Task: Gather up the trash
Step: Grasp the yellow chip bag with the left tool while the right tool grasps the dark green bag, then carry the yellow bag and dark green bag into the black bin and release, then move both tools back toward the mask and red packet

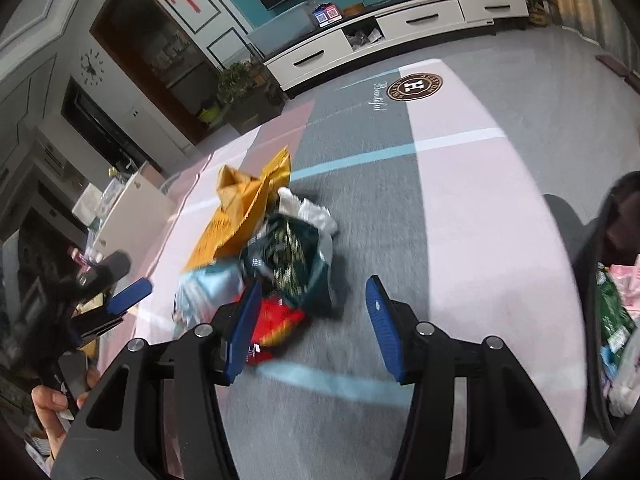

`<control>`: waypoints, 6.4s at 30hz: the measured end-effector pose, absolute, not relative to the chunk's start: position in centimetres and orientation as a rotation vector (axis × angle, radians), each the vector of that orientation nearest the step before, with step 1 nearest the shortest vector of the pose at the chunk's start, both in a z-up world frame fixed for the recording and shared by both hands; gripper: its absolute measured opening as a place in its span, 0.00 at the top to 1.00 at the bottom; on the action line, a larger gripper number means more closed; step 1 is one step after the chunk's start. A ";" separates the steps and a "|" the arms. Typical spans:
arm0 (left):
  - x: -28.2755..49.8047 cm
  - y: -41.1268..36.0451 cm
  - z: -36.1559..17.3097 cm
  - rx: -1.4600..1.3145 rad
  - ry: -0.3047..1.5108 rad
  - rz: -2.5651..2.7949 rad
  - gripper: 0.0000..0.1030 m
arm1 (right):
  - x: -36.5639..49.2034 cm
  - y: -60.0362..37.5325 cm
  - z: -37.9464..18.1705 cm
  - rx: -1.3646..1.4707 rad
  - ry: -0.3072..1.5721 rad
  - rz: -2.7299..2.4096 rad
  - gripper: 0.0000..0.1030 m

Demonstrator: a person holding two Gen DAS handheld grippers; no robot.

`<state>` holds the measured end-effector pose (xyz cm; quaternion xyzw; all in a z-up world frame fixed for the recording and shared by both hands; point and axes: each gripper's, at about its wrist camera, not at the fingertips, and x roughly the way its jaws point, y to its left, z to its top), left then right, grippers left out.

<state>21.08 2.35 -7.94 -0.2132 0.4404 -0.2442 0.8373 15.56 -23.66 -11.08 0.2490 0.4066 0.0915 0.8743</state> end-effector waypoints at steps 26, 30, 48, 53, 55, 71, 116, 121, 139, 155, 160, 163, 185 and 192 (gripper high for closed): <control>25.8 0.5 -10.2 -0.541 0.987 -0.556 0.96 | 16.4 -21.6 -11.2 0.477 0.847 0.257 0.75; 24.1 0.7 -7.8 -0.515 0.914 -0.570 0.96 | 14.6 -22.3 -9.7 0.497 0.802 0.255 0.75; 12.7 2.9 -3.8 -0.408 0.821 -0.562 0.96 | 4.9 -25.0 -7.0 0.546 0.770 0.239 0.75; 9.5 2.1 -3.9 -0.340 0.823 -0.563 0.96 | 2.4 -25.0 -6.9 0.520 0.778 0.209 0.75; 8.2 1.6 -3.7 -0.301 0.812 -0.565 0.96 | 1.4 -25.3 -6.9 0.512 0.775 0.195 0.75; 3.4 -4.1 -2.5 -0.176 0.809 -0.695 0.96 | -4.5 -32.3 -5.6 0.596 0.656 0.042 0.75; 8.4 -32.3 -8.3 0.297 0.896 -0.888 0.96 | -4.8 -47.8 -12.6 0.837 0.550 -0.324 0.74; 8.5 -32.9 -9.3 0.316 0.905 -0.879 0.95 | -4.1 -47.8 -13.1 0.832 0.561 -0.337 0.73; 8.1 -31.4 -8.8 0.294 0.885 -0.866 0.52 | -4.6 -46.9 -11.8 0.822 0.558 -0.334 0.58; 5.5 -23.1 -5.8 0.229 0.832 -0.731 0.06 | -6.7 -41.2 -7.9 0.705 0.607 -0.271 0.27; 4.9 -19.4 -5.1 0.193 0.824 -0.670 0.04 | -6.7 -39.1 -7.0 0.652 0.643 -0.249 0.23; 4.4 -16.5 -5.1 0.154 0.837 -0.636 0.04 | -6.4 -37.2 -6.7 0.607 0.678 -0.219 0.18; 4.4 6.5 -10.3 -0.178 0.996 -0.226 0.03 | -2.2 -24.4 -7.5 0.325 0.897 0.029 0.18; 4.5 7.0 -10.8 -0.204 0.986 -0.247 0.03 | -0.1 -21.7 -8.5 0.292 0.948 0.079 0.18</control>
